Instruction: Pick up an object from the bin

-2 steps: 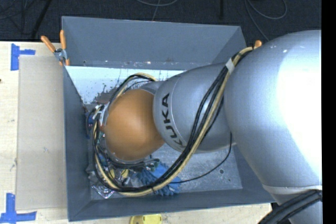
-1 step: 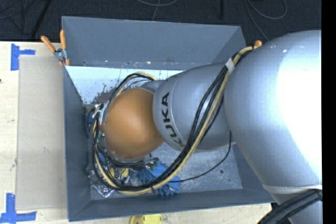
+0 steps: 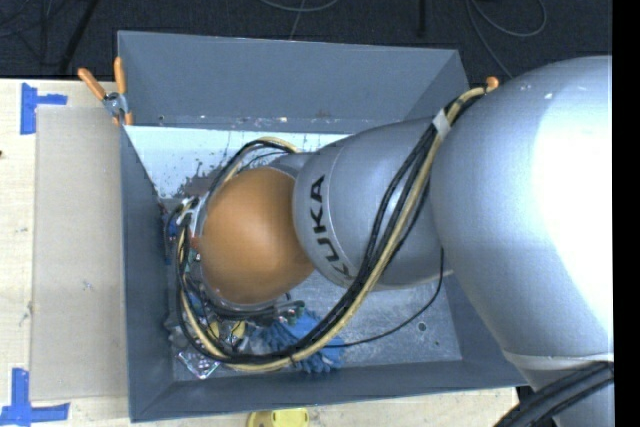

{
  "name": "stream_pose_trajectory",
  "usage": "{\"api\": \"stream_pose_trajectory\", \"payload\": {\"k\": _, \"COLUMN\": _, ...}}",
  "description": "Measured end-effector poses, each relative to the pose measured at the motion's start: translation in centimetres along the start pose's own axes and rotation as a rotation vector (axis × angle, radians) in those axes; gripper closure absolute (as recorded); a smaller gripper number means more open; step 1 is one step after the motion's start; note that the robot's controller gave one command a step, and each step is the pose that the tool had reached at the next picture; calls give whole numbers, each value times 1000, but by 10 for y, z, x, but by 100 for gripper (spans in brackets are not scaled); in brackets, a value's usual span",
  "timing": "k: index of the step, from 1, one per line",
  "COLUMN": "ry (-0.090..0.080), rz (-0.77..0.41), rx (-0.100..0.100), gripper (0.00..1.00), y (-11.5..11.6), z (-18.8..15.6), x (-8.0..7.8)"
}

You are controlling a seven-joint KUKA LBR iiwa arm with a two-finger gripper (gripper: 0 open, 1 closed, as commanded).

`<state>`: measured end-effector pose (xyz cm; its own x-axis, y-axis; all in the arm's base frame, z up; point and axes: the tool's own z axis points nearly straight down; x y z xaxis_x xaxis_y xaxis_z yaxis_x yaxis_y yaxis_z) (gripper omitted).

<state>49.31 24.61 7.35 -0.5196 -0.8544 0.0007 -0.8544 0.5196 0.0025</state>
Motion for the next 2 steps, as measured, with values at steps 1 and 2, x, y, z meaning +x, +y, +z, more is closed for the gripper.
{"api": "stream_pose_trajectory", "payload": {"k": 1, "ry": 8, "rz": 1, "rx": -5, "gripper": 100, "y": 2, "z": -20, "x": 2}}
{"api": "stream_pose_trajectory", "payload": {"k": 2, "ry": 1, "rz": 1, "rx": 0, "gripper": 100, "y": 1, "z": -40, "x": 0}}
